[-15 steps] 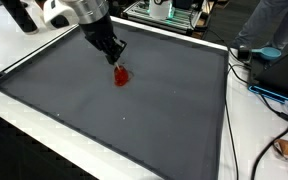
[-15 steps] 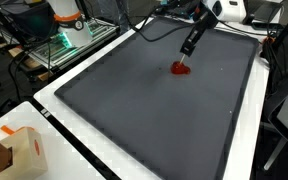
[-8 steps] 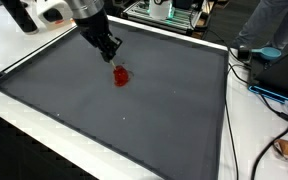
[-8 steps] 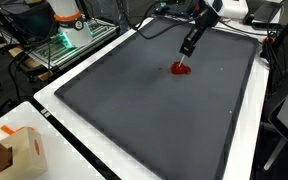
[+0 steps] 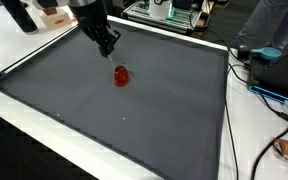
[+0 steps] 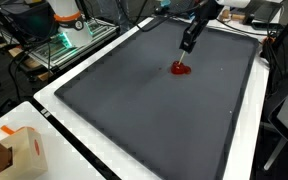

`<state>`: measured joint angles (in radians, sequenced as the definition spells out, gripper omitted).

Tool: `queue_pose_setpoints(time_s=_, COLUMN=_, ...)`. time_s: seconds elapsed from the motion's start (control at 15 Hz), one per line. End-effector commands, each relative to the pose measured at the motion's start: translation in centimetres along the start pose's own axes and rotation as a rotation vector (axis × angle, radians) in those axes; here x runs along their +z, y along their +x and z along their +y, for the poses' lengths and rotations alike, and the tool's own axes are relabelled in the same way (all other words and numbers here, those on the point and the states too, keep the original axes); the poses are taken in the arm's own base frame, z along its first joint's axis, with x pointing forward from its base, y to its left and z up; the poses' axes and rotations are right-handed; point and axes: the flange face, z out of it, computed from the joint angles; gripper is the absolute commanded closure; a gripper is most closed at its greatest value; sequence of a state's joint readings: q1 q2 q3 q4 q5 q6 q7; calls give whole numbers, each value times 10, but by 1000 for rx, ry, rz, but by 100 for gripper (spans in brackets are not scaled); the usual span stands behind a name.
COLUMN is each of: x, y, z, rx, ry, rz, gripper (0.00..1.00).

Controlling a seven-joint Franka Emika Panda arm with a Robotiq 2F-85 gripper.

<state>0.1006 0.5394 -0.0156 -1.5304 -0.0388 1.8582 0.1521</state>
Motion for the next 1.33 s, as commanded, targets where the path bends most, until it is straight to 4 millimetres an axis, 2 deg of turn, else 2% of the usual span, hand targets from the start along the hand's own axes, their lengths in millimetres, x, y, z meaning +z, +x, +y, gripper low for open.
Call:
queue_pose_setpoints(time_s=0.0, x=-19, y=-18, z=2, rx=10, ry=2, rz=21, gripper=97)
queue_pose_setpoints(time_s=0.67, x=-101, y=-59, z=10, rx=-6, ry=81, rz=136, gripper=97)
queue_pose_setpoints(time_s=1.13, x=-131, y=-80, z=11, rx=-8, ry=98, rz=181, gripper=97)
queue_pose_setpoints(time_s=1.2, x=-132, y=-68, z=9, rx=-6, ry=87, rz=173, gripper=87)
queue_pose_setpoints(time_s=1.27, x=-134, y=-70, z=10, rx=-6, ry=88, rz=177, gripper=87)
